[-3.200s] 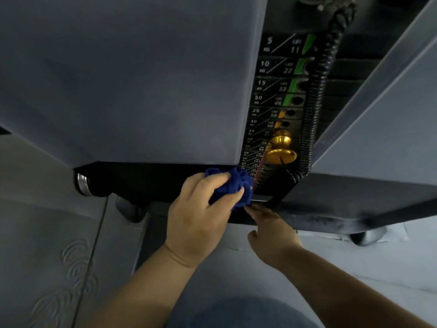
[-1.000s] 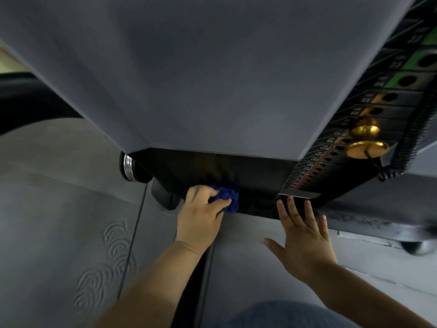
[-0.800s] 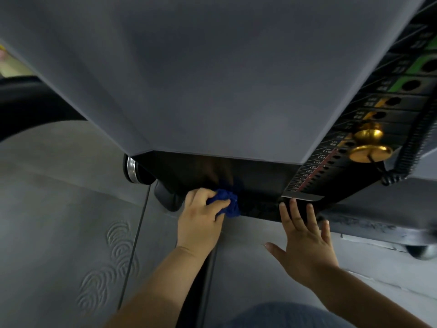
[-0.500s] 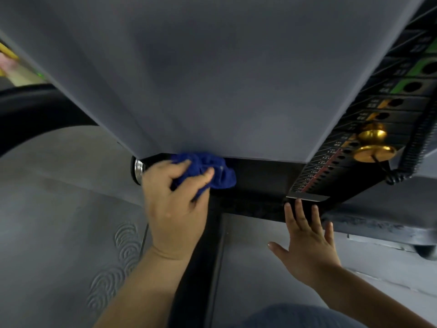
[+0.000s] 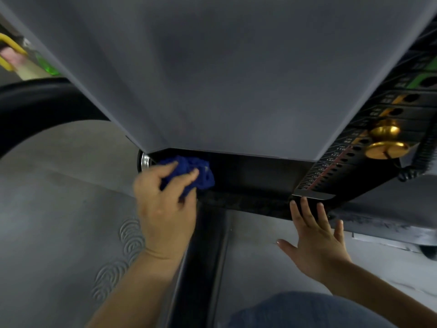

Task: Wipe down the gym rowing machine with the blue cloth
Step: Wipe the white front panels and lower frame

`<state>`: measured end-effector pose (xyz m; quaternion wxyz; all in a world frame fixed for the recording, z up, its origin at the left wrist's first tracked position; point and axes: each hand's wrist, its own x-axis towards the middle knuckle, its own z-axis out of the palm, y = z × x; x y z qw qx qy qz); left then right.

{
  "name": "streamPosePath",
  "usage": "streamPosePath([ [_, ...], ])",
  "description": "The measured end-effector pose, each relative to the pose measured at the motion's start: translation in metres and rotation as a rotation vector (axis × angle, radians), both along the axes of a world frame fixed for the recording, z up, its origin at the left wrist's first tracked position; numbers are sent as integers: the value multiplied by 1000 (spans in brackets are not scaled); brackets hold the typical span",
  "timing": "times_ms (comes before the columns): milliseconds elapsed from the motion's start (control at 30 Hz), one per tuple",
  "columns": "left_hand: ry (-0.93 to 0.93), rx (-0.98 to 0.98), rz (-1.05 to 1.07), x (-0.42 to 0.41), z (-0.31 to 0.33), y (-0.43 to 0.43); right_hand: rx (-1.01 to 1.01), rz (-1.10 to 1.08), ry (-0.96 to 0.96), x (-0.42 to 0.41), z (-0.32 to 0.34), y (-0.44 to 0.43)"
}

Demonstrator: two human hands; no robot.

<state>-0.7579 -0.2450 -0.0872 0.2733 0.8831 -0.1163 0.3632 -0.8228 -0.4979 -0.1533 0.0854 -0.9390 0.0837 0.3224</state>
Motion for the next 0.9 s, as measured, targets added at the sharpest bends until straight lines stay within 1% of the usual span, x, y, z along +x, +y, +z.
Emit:
streamPosePath([
  [67,-50,-91,26,1,27,-6,7,-7,2,0,0,0],
  [100,-68,-100,29,3,32,-8,10,-10,2,1,0,1],
  [200,-93,9,3,10,12,-5,16,-8,8,3,2,-1],
  [267,16,58,16,11,-25,0,15,2,8,3,2,-2],
  [367,306,128,41,6,-80,-1,9,10,4,1,0,-3],
  [433,461,136,21,5,-97,-5,-5,13,-3,0,-3,-2],
  [467,499,133,20,5,-100,-7,-8,11,-3,-1,-4,-3],
  [567,533,100,34,2,-96,-9,4,7,1,-2,-4,-2],
  [667,473,35,47,-4,-80,-8,21,-3,-17,-2,-4,-2],
  [733,479,-24,80,-4,-76,-7,27,-9,-17,-2,-4,-2],
  [900,693,-7,186,-3,-91,-17,51,-23,-36,0,0,0],
])
